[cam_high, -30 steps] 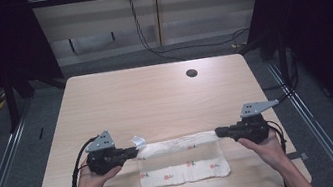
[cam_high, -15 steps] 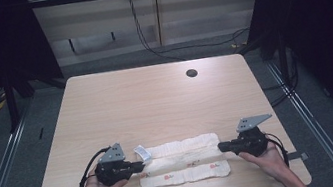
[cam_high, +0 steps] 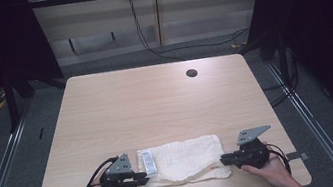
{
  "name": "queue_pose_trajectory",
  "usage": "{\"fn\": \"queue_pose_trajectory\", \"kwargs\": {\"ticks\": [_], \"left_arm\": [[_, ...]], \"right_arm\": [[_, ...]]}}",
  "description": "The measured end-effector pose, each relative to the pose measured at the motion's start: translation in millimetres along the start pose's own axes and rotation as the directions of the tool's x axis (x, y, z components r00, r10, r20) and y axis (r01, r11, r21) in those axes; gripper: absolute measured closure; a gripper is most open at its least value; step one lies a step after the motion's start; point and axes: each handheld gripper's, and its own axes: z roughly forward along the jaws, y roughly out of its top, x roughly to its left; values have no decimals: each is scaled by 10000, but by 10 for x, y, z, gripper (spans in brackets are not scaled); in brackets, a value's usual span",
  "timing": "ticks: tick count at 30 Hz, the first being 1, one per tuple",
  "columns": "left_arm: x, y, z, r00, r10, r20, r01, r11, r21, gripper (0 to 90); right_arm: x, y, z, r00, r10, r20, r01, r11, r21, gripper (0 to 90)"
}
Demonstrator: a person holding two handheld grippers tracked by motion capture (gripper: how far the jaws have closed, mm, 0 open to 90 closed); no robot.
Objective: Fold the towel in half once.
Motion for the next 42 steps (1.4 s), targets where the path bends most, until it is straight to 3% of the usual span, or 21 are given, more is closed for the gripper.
{"fn": "queue_pose_trajectory", "kwargs": {"ticks": [5, 8, 14, 15, 22, 26, 29, 32, 37, 40, 42], "left_arm": [[-5, -18, -38, 9997, -242, 89, 243, 9996, -123, 724], [-3, -48, -67, 9995, -270, 179, 270, 9996, -23, 676], [8, -32, -161, 9991, -341, 234, 349, 9987, -360, 632], [20, -37, -171, 9995, -214, 230, 224, 9987, -450, 634], [112, -25, -266, 9984, -420, 387, 459, 9934, -1053, 617], [179, -59, -293, 9967, -810, 72, 812, 9884, -1282, 623], [203, -25, -206, 9972, -676, -319, 642, 9931, -979, 652], [234, 37, -26, 9982, -457, -393, 441, 9982, -406, 652], [212, 88, 146, 9991, -95, -414, 114, 9989, 447, 625], [210, 97, 191, 9989, -65, -474, 81, 9995, 320, 664], [224, 115, 211, 9985, -83, -546, 101, 9994, 324, 722]], "right_arm": [[28, -29, -31, 10000, -35, 62, 35, 10000, 51, 763], [51, -46, -55, 9999, -77, 67, 76, 9999, 86, 678], [51, 10, -145, 9997, 6, 234, 5, 9988, -485, 644], [45, 17, -138, 9996, -20, 296, 35, 9987, -514, 634], [5, 62, -10, 9978, -79, 665, 88, 9999, -141, 576], [-28, 84, 66, 9975, -52, 699, 50, 10000, 22, 548], [-24, 110, 97, 9977, -176, 651, 175, 9998, 11, 501], [-22, 172, 121, 9966, -320, 754, 325, 9995, -60, 478], [-2, 154, 219, 9922, -656, 1063, 607, 9970, 484, 480], [26, 135, 227, 9832, -956, 1554, 868, 9943, 620, 587], [39, 118, 225, 9755, -1228, 1824, 1115, 9912, 712, 614]]}}
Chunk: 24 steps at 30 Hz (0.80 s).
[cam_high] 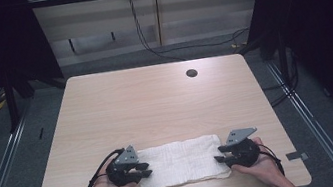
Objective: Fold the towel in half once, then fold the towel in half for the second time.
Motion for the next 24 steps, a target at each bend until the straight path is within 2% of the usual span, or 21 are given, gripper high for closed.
{"fn": "queue_pose_trajectory", "kwargs": {"ticks": [1, 2, 4, 6, 8, 9, 11, 12, 13, 15, 17, 20, 22, 23, 24], "left_arm": [[3, 10, 9, 9998, -194, -28, 194, 9998, 15, 759], [8, 18, 31, 9995, -310, 4, 310, 9995, -115, 781], [-11, 45, 46, 9999, -83, -117, 83, 9999, 57, 826], [-36, 78, 98, 10000, -88, 6, 88, 9999, -96, 860], [-35, 124, 129, 9998, -149, 120, 148, 9999, 46, 874], [-36, 131, 151, 9997, -145, 185, 147, 9999, -81, 879], [-53, 163, 173, 9996, -200, 192, 200, 9998, -13, 880], [-58, 177, 175, 9997, -119, 205, 116, 9999, 120, 880], [-66, 181, 181, 9993, -224, 302, 222, 9997, 88, 876], [-70, 178, 174, 9990, -274, 356, 274, 9996, -1, 830], [-68, 176, 143, 9987, -270, 442, 276, 9995, -131, 780], [-40, 190, 96, 9971, -452, 620, 484, 9975, -509, 699], [-2, 208, 52, 9966, -649, 514, 678, 9960, -576, 658], [17, 220, 25, 9963, -686, 524, 715, 9958, -566, 608], [44, 235, -16, 9955, -811, 481, 845, 9937, -738, 579]], "right_arm": [[1, -10, 0, 9999, 117, -25, -117, 9999, -68, 649], [-3, -12, -12, 10000, 28, 50, -28, 10000, -4, 698], [-26, -25, -31, 9998, 170, 35, -171, 9998, 42, 762], [-78, -47, -51, 9997, 254, 31, -254, 9997, 34, 824], [-125, -79, -71, 9984, 548, -105, -548, 9985, -30, 841], [-139, -96, -97, 9984, 559, 4, -559, 9984, 63, 846], [-147, -115, -117, 9983, 573, 66, -574, 9983, 84, 847], [-152, -129, -127, 9982, 590, 121, -591, 9982, 46, 844], [-153, -140, -142, 9975, 688, 150, -689, 9976, 77, 824], [-155, -153, -177, 9958, 897, 164, -896, 9960, -17, 705], [-149, -149, -214, 9959, 903, 62, -902, 9958, -153, 673], [-132, -116, -251, 9957, 919, -139, -925, 9944, -505, 648], [-104, -84, -248, 9955, 915, -238, -926, 9943, -536, 619], [-70, -56, -236, 9959, 861, -282, -876, 9946, -559, 604], [-45, -36, -233, 9959, 861, -275, -875, 9947, -538, 598]]}}
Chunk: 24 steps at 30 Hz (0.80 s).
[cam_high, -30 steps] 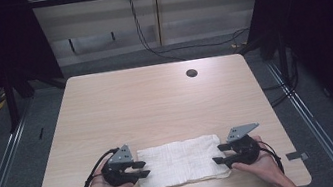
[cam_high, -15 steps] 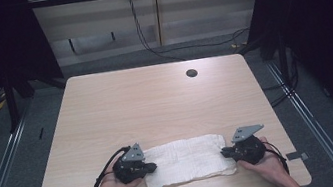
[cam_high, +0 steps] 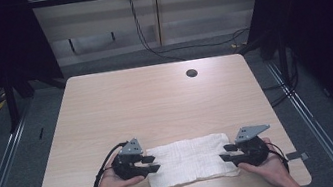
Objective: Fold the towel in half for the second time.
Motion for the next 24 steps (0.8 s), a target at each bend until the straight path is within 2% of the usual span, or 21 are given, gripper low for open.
{"fn": "queue_pose_trajectory", "kwargs": {"ticks": [1, 2, 5, 6, 7, 9, 12, 15, 18, 20, 24], "left_arm": [[16, 18, -38, 9998, 13, -211, -14, 10000, -46, 573], [42, 27, -67, 9996, -164, -217, 159, 9996, -246, 572], [121, 78, -131, 9991, -179, -379, 171, 9996, -216, 562], [161, 96, -154, 9983, -440, -383, 432, 9988, -218, 558], [186, 104, -180, 9971, -548, -523, 539, 9984, -188, 540], [224, 111, -196, 9961, -690, -555, 680, 9975, -203, 536], [288, 139, -171, 9946, -745, -730, 739, 9972, -104, 536], [354, 210, -123, 9932, -754, -884, 741, 9971, -177, 537], [420, 302, -76, 9938, -760, -817, 742, 9969, -250, 524], [453, 339, -44, 9933, -744, -888, 734, 9972, -149, 517], [457, 301, -14, 9937, -782, -802, 768, 9969, -194, 513]], "right_arm": [[43, 28, 17, 9997, -11, -253, 9, 10000, -94, 588], [79, 52, 33, 9993, -11, -372, 6, 9999, -140, 578], [185, 132, 92, 9962, -101, -871, 109, 9999, 80, 610], [236, 160, 112, 9950, -251, -966, 262, 9996, 97, 619], [298, 189, 134, 9931, -403, -1106, 416, 9991, 93, 626], [405, 232, 158, 9880, -622, -1411, 632, 9980, 28, 634], [536, 306, 208, 9815, -838, -1722, 828, 9965, -127, 633], [659, 422, 315, 9743, -1062, -1989, 1074, 9942, -48, 598], [755, 539, 443, 9685, -1249, -2156, 1279, 9918, -1, 570], [818, 629, 525, 9612, -1395, -2382, 1431, 9897, -22, 569], [969, 808, 667, 9462, -1738, -2730, 1784, 9839, -80, 571]]}}
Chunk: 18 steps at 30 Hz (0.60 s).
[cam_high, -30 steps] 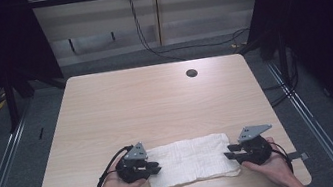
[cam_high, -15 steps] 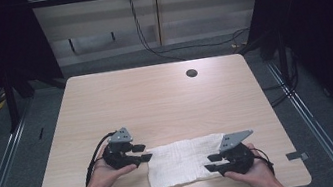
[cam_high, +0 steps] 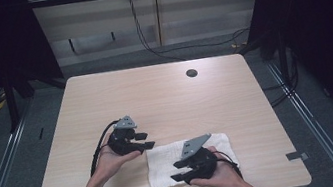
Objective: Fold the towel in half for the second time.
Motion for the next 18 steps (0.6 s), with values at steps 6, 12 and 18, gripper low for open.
{"fn": "queue_pose_trajectory", "kwargs": {"ticks": [6, 12, 18], "left_arm": [[37, -42, -11, 10000, -94, -2, 94, 9999, -36, 512], [32, -71, -68, 9996, -47, -294, 46, 10000, -32, 487], [51, -103, -85, 9985, -68, -547, 74, 9999, 112, 467]], "right_arm": [[101, 247, 287, 9971, -566, -502, 571, 9983, 71, 547], [141, 365, 486, 9952, -748, -634, 774, 9962, 403, 511], [152, 273, 651, 9947, -885, -525, 930, 9915, 907, 490]]}}
